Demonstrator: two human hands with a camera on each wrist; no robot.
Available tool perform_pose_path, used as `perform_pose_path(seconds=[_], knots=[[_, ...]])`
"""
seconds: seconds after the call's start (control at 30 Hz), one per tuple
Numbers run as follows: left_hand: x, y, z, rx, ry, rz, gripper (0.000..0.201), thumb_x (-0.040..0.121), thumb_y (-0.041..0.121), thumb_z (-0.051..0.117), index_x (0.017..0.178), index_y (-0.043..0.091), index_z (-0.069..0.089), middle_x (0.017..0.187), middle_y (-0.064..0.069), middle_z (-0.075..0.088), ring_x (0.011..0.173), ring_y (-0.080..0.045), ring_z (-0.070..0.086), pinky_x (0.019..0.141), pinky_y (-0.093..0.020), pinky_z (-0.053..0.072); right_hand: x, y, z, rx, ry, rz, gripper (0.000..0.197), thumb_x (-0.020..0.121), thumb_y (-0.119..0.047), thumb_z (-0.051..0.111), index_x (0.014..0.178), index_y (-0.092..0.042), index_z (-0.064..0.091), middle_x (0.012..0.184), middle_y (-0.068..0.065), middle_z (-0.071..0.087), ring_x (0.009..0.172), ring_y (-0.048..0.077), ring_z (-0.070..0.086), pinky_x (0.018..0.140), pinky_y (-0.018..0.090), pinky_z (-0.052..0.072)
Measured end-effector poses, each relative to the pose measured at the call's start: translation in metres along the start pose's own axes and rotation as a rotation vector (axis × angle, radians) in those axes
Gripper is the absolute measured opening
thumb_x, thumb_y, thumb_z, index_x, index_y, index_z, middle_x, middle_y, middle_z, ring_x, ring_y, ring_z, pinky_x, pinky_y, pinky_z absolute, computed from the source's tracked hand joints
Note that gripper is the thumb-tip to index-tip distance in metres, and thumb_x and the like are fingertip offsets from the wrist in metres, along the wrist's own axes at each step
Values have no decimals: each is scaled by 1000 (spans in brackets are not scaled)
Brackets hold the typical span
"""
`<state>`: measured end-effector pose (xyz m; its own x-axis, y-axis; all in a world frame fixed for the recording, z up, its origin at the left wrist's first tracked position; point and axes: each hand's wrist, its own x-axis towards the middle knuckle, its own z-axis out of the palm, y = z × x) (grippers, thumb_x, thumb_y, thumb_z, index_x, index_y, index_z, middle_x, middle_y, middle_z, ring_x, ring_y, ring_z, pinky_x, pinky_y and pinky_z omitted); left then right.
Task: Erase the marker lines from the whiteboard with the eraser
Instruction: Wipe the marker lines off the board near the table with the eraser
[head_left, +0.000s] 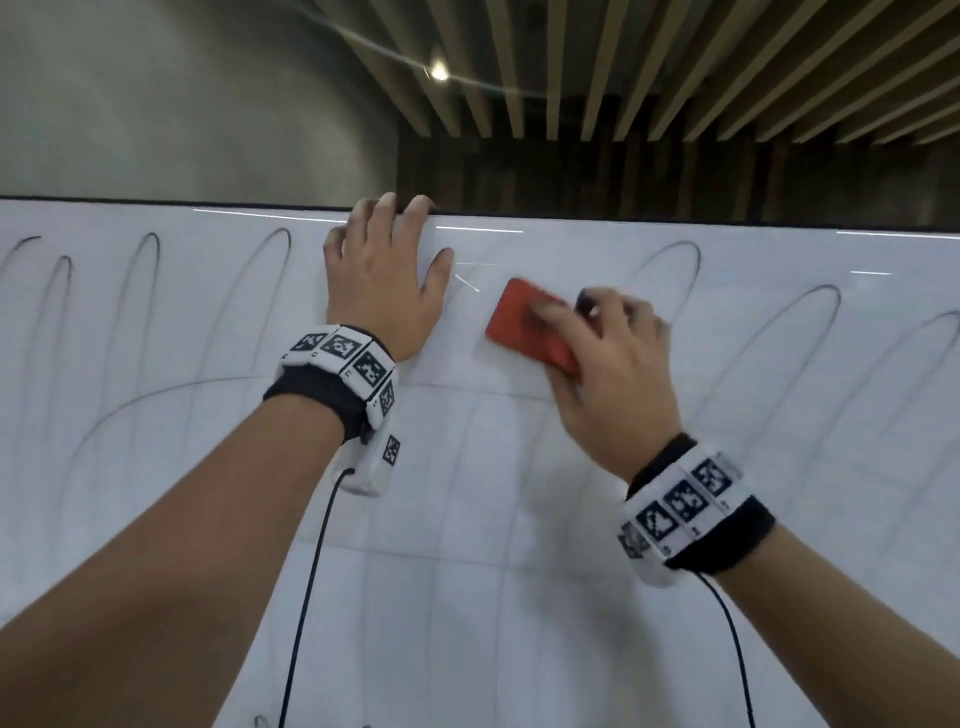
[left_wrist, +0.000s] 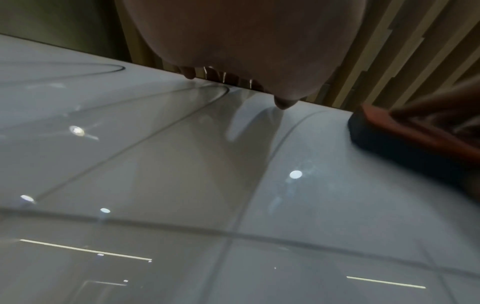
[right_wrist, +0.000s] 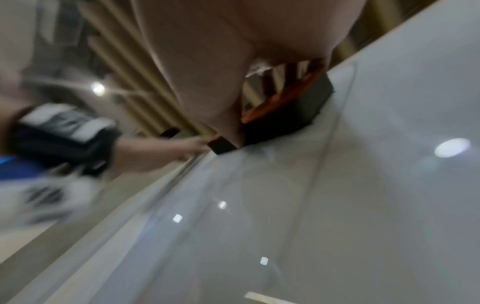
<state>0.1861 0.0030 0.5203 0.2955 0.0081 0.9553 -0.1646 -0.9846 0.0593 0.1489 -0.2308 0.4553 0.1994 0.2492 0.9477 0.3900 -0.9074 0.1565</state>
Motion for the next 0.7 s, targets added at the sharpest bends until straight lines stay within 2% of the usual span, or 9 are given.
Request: perform_pose_path(seconds=[0.07,0.13,0.23,0.33,0.4,0.53,0.57,0.6,0.7], knots=[[-1,3,1,11,2,-14,55,100,50,37,146,21,41,149,-8,44,142,-31,37,112,-51,30,-40,-9,12,26,-107,-205,47,85,-21,67,130,-29,61,124,7,56,110,35,50,95,45,39],[-1,6,2,17,1,-22,55,100,52,37,145,21,41,149,-7,45,142,-31,37,111,-51,30,-48,-2,11,33,-161,-254,47,83,-20,67,129,-30,62,122,6,57,108,33,51,94,44,39],[0,8,2,20,1,-27,56,99,53,37,144,20,41,149,-7,45,142,-30,37,111,-51,29,-11,20,-7,26,-38,-12,58,78,-23,69,134,-30,57,120,9,54,104,35,50,89,43,36],[-2,10,1,12,6,-39,55,99,52,37,144,20,41,149,-7,44,143,-30,36,111,-52,29,26,43,-23,9,97,209,62,81,-26,66,141,-29,51,124,11,51,106,35,48,91,44,38],[-2,10,0,14,10,-42,55,100,52,37,144,20,41,150,-7,44,143,-30,36,111,-52,28,20,34,-18,-2,109,230,60,83,-25,65,141,-26,51,126,13,52,108,37,49,91,45,37],[-2,11,-1,14,4,-43,55,99,51,39,144,20,42,150,-8,44,143,-30,36,111,-52,29,-53,-3,15,41,-172,-306,51,83,-19,65,132,-28,61,122,7,59,105,36,54,92,45,39],[-1,11,-1,10,1,-37,54,100,49,40,144,19,42,149,-8,45,143,-30,36,110,-52,29,-54,-2,14,38,-220,-347,51,83,-19,64,132,-30,61,122,6,58,106,33,54,94,44,39],[0,11,-1,9,-2,-32,53,100,47,40,144,19,42,149,-9,45,142,-30,37,110,-52,29,-42,3,10,43,-215,-310,52,82,-20,65,133,-31,61,121,5,58,107,32,53,94,44,39],[0,8,0,8,0,-26,50,100,41,35,145,20,42,148,-8,46,142,-29,38,109,-51,30,26,17,-12,19,2,12,57,83,-25,68,138,-32,57,122,10,56,107,35,51,94,47,41]])
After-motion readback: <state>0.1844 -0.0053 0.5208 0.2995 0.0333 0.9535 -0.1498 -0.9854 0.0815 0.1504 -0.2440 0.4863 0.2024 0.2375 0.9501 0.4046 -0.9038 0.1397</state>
